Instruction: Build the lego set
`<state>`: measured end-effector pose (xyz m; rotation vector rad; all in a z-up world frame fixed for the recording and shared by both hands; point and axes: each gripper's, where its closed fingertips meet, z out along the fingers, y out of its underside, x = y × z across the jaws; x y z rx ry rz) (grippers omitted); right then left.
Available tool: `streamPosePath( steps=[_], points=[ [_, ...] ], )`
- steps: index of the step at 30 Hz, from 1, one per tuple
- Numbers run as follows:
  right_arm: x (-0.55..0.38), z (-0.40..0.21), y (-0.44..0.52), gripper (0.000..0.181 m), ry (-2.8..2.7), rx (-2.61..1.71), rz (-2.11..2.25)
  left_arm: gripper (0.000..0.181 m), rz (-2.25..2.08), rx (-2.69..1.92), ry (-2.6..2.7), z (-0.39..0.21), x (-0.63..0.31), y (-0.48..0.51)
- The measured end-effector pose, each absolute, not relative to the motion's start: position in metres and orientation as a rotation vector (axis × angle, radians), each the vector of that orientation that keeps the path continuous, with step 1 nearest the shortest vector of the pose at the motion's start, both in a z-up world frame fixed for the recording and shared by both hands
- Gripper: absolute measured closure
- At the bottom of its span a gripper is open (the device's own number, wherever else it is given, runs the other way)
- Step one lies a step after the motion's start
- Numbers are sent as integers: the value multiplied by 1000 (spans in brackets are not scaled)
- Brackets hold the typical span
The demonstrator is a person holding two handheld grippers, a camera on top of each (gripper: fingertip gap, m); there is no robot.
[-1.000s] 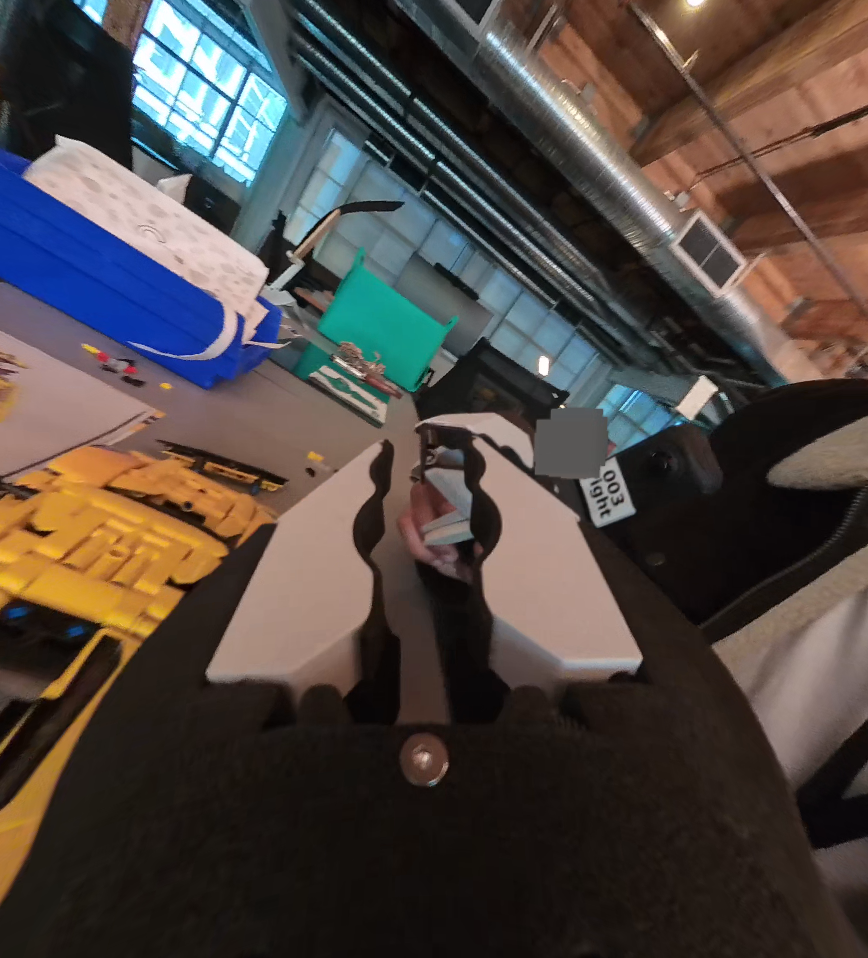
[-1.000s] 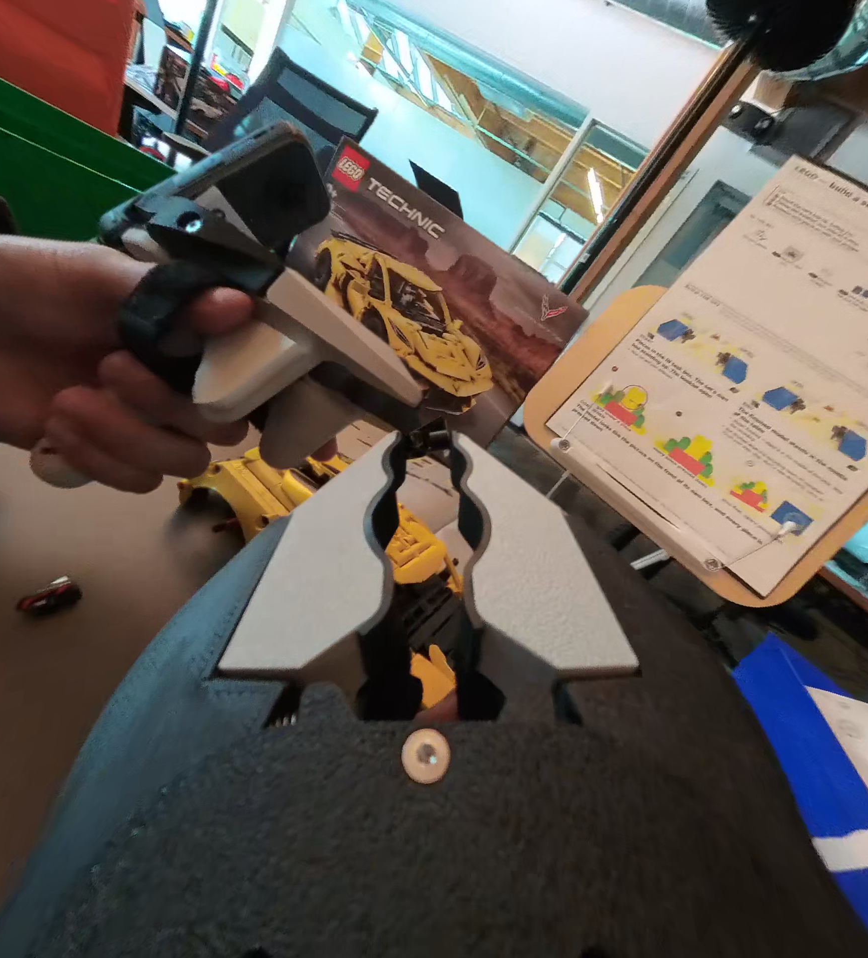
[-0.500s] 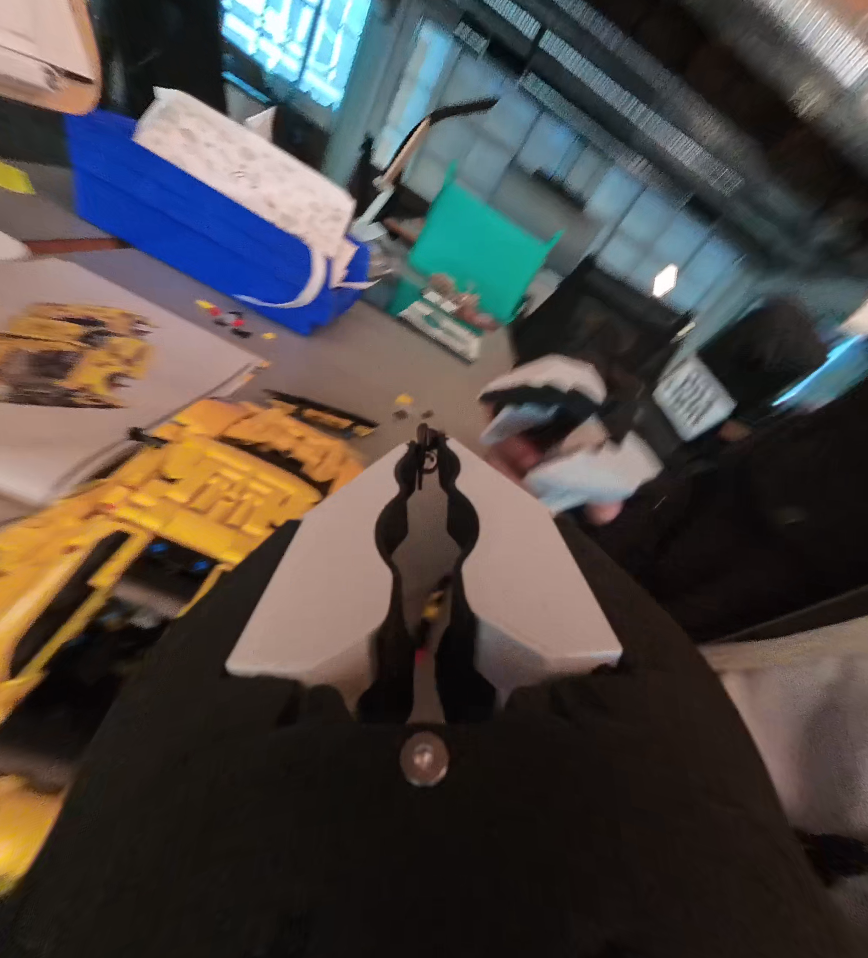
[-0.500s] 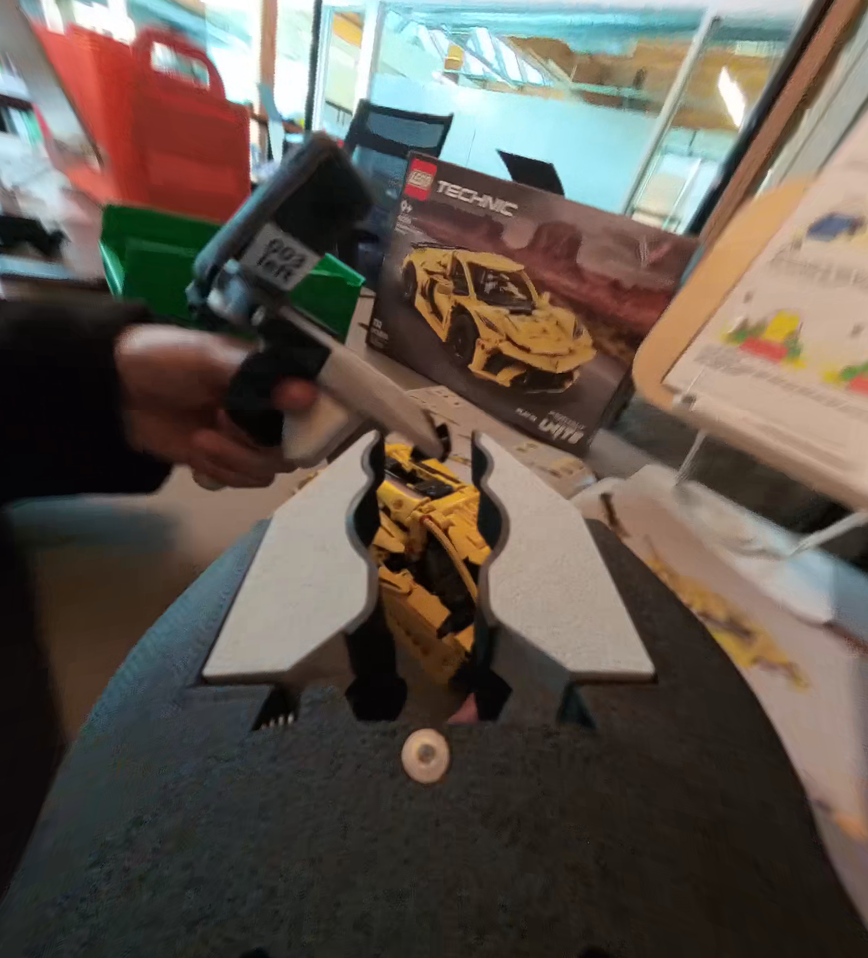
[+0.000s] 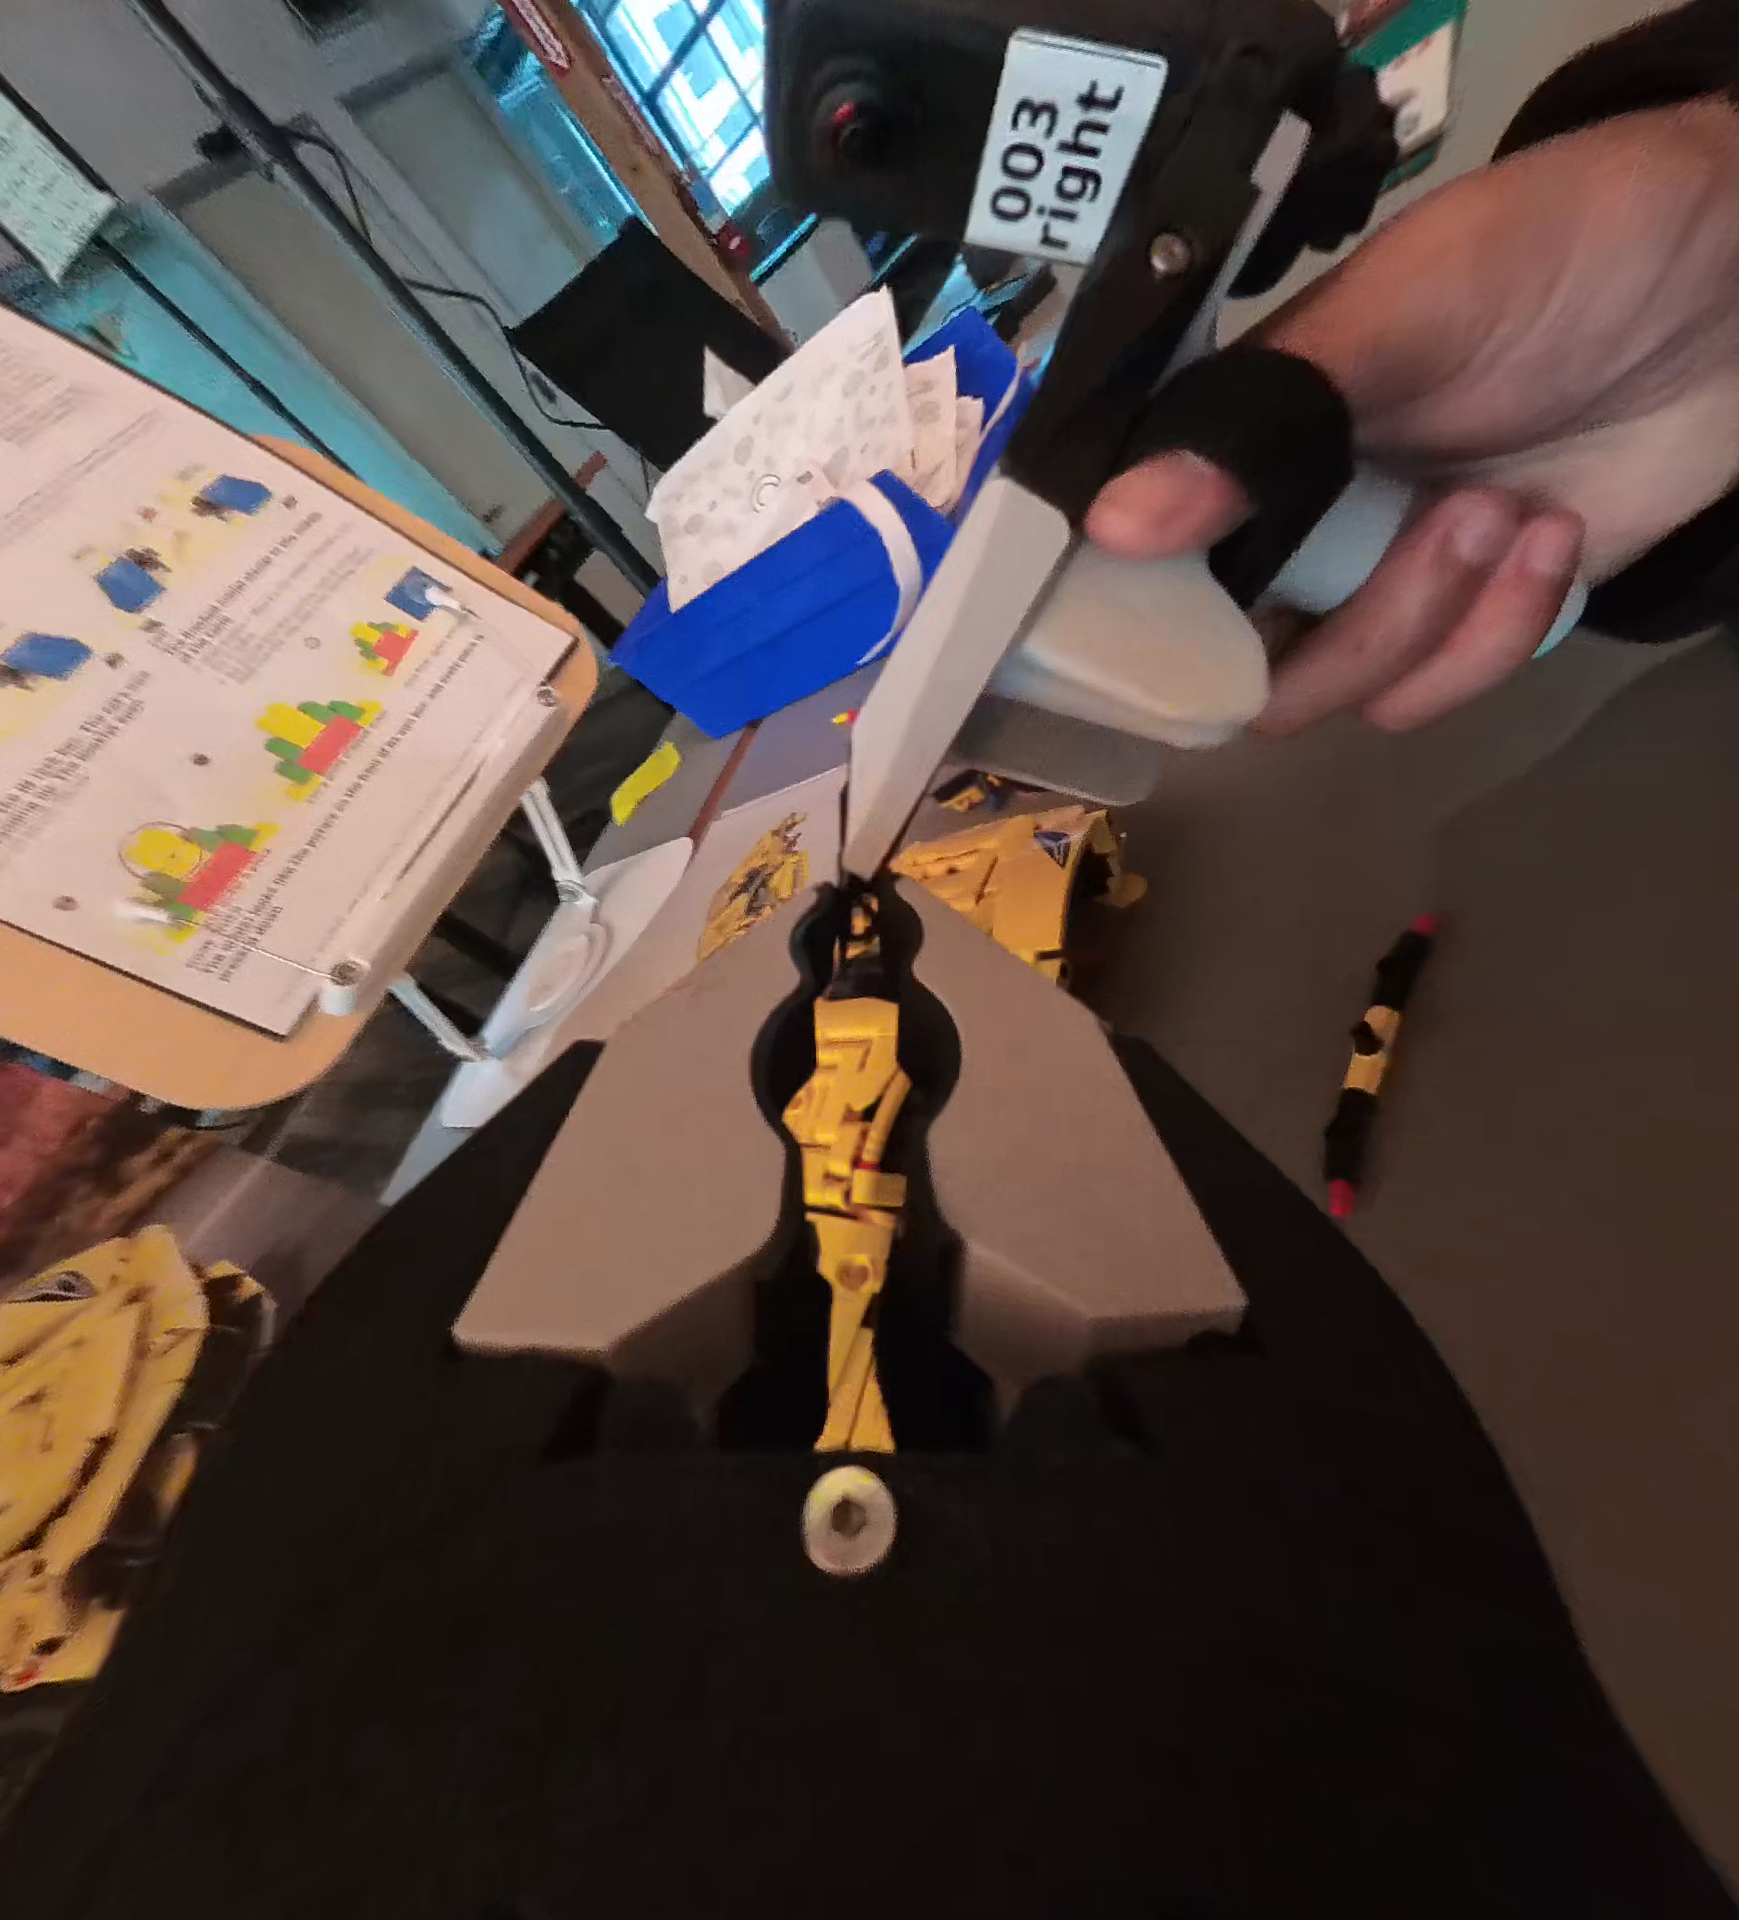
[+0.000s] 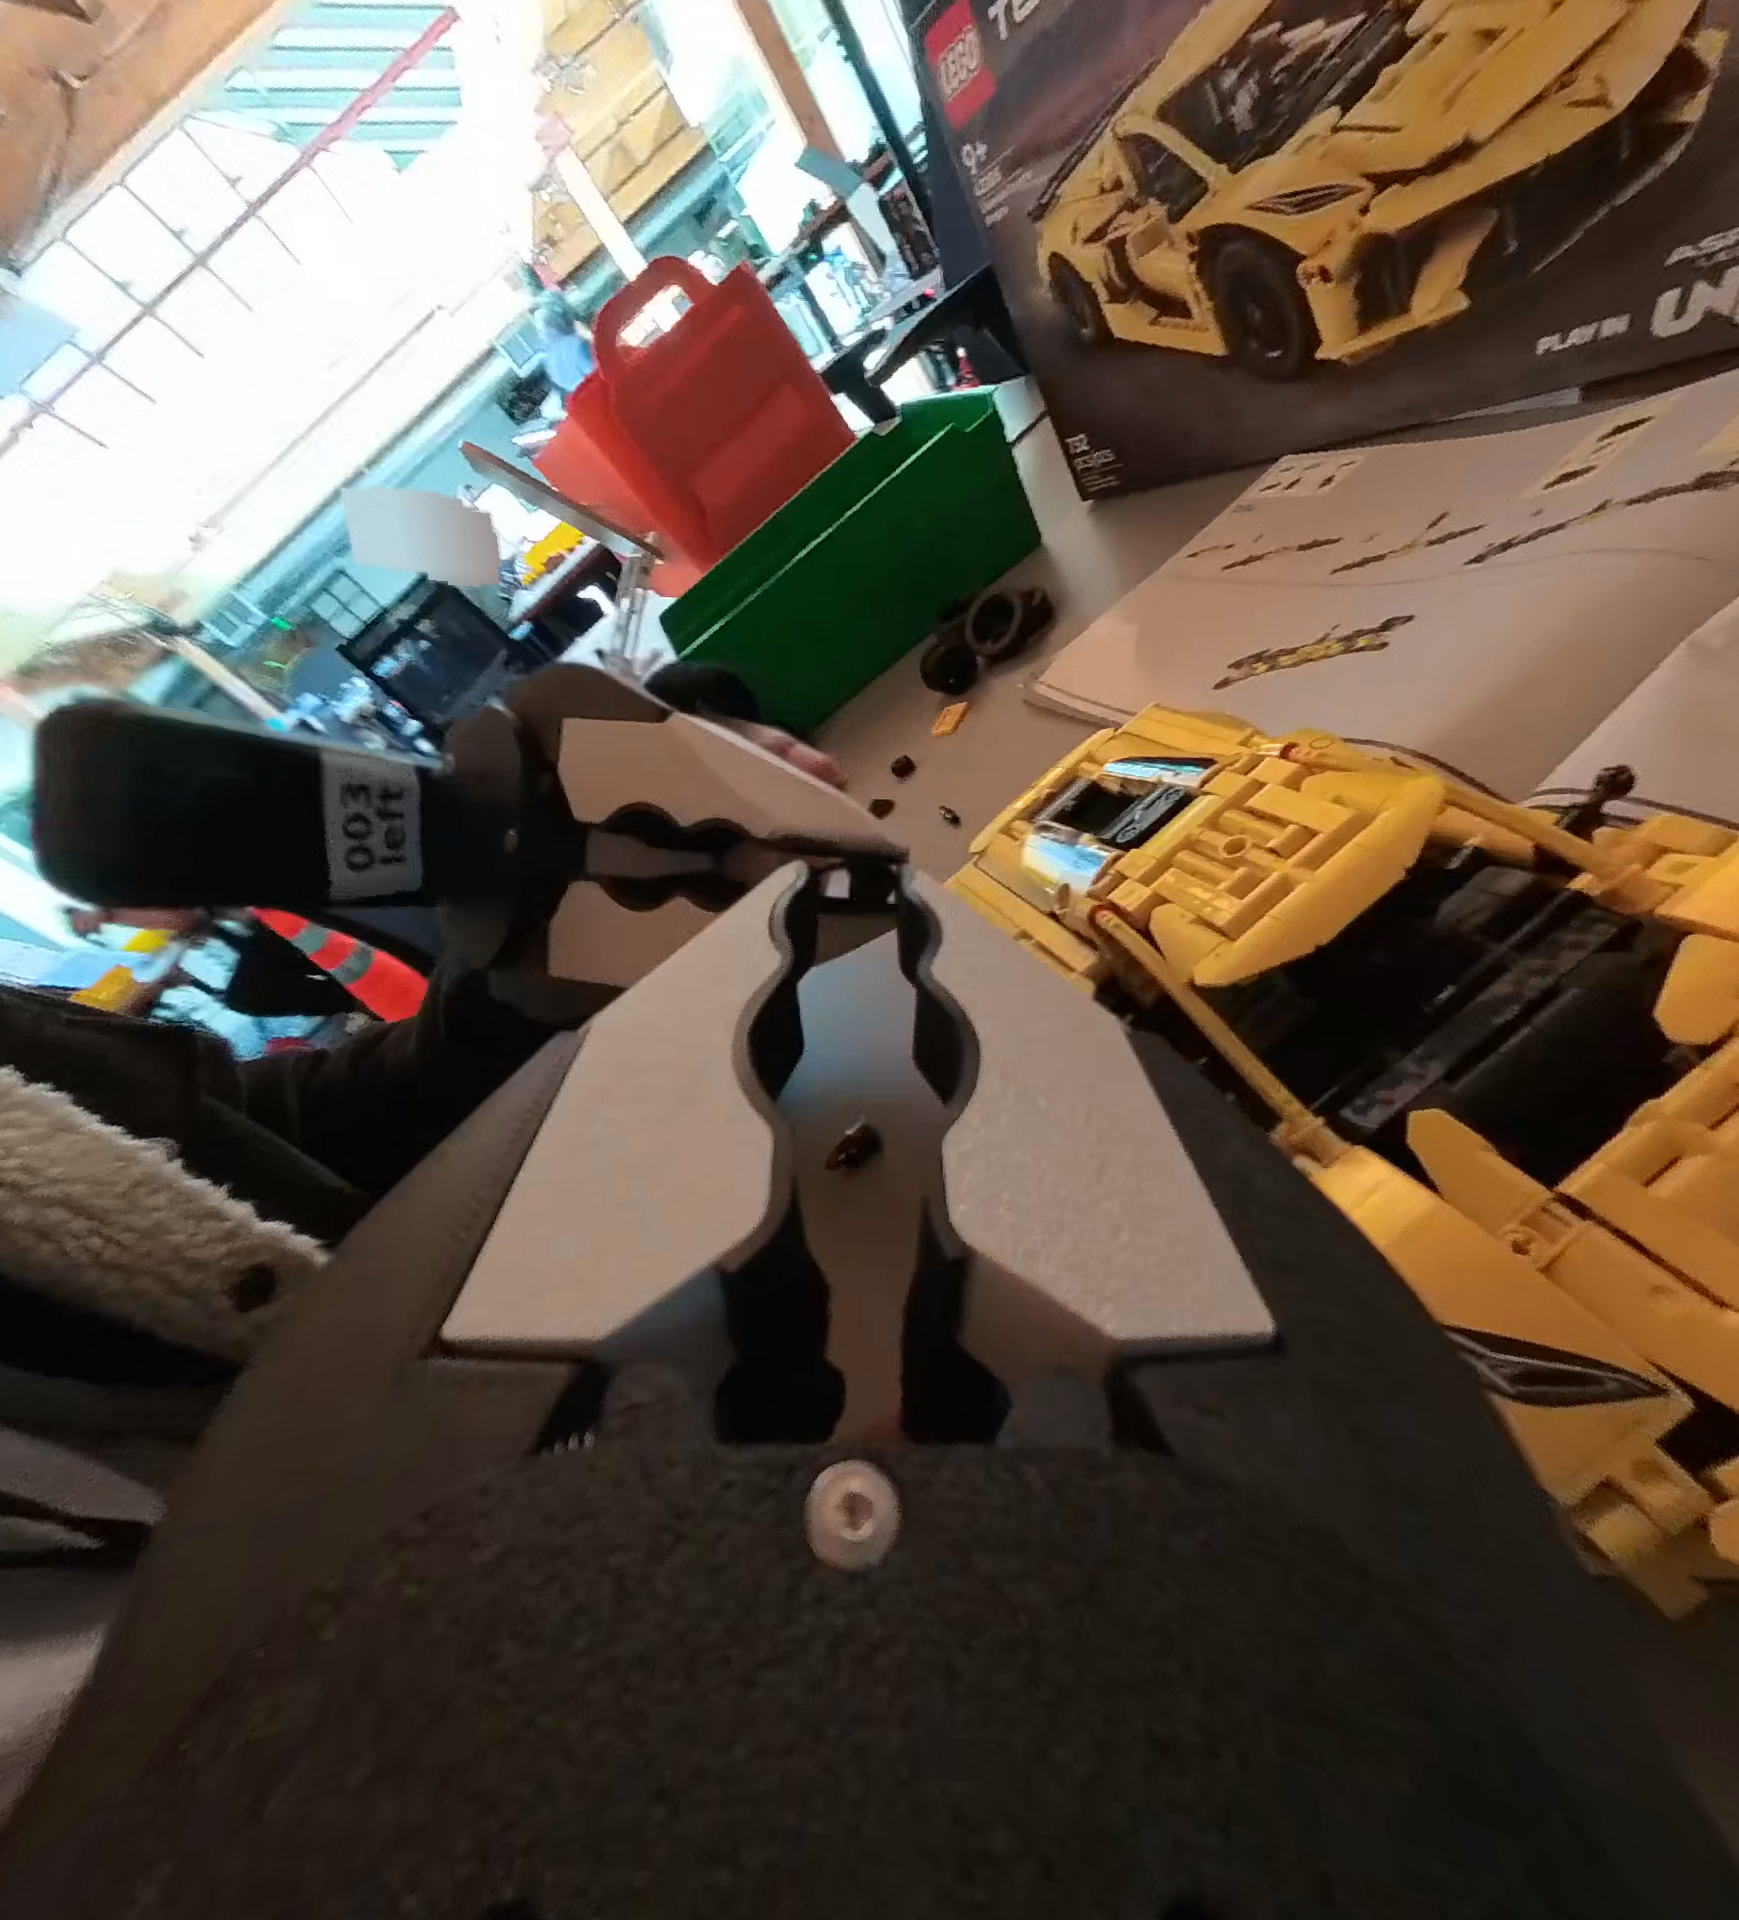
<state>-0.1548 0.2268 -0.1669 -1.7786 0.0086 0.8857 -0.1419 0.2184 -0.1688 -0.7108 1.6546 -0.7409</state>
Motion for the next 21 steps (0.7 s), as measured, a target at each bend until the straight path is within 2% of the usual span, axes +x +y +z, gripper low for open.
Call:
streamPosePath(
  steps=[3, 9, 21],
  points=[
    [-158, -158, 220, 167, 20, -1708, 1062, 174, -770, -655, 1623, -159, -146, 211],
    [-167, -137, 200, 168, 48, -1494, 1682, 174, -1032, -621, 1566, -137, -156, 190],
    [-167, -138, 198, 168, 44, -1459, 1774, 174, -1050, -630, 1574, -141, -154, 189]
  ],
)
